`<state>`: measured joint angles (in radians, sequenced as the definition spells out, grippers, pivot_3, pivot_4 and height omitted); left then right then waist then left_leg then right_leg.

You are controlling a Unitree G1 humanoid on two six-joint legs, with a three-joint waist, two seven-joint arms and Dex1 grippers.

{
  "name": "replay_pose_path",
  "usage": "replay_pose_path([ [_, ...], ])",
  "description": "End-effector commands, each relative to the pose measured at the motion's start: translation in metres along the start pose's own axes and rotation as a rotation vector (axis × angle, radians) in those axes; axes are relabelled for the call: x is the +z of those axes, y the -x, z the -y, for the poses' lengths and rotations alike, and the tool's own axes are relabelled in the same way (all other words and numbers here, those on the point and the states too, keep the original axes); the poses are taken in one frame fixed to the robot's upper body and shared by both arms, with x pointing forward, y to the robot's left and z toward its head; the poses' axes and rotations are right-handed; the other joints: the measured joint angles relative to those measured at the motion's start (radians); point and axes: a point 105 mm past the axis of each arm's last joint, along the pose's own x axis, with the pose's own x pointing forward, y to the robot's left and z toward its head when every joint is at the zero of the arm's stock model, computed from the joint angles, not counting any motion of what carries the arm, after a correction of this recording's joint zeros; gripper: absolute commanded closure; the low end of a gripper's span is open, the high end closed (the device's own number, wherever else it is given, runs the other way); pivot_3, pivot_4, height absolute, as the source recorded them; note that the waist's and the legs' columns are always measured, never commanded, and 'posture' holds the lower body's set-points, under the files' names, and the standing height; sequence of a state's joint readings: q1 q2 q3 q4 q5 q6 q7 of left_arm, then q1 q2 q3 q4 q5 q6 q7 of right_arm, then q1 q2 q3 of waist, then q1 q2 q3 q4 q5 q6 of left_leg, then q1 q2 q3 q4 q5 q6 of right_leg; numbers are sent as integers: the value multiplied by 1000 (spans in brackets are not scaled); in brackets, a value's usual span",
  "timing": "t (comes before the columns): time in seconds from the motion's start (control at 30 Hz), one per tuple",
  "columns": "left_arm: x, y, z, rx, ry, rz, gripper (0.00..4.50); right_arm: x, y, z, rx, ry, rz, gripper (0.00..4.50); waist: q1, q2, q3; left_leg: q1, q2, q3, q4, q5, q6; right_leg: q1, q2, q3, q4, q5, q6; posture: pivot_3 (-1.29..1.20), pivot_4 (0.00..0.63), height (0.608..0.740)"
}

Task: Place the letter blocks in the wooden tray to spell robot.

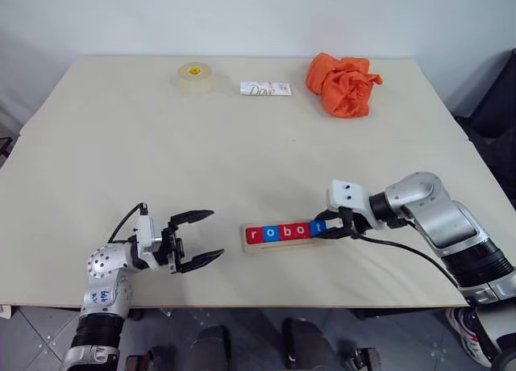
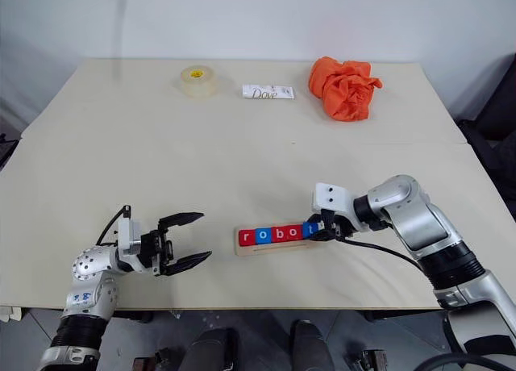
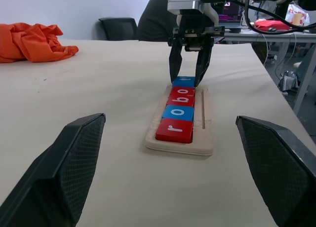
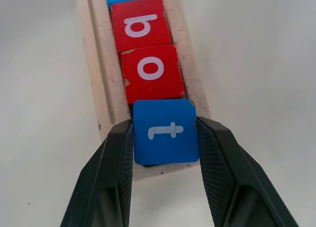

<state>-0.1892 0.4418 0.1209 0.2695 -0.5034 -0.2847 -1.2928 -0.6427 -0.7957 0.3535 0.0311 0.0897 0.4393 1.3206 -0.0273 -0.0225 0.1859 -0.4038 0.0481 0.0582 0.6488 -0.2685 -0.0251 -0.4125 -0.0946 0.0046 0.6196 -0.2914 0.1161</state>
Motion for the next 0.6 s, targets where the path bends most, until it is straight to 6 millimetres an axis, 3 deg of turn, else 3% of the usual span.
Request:
replay_pose_path([
  [0.03,7,-1,0,6,-38,21,0,7,-2,0,10,27,11,3035,-1,0,0,0,0,0,0,0,0,0,0,0,0,0,0,0,150,740],
  [0.43,7,-3,-1,7,-40,20,0,6,-6,-3,14,7,21,3035,0,0,0,0,0,0,0,0,0,0,0,0,0,0,0,0,150,740],
  [0.6,7,-3,-1,3,-37,19,0,12,3,-4,6,23,43,1332,0,0,0,0,0,0,0,0,0,0,0,0,0,0,0,0,150,740],
])
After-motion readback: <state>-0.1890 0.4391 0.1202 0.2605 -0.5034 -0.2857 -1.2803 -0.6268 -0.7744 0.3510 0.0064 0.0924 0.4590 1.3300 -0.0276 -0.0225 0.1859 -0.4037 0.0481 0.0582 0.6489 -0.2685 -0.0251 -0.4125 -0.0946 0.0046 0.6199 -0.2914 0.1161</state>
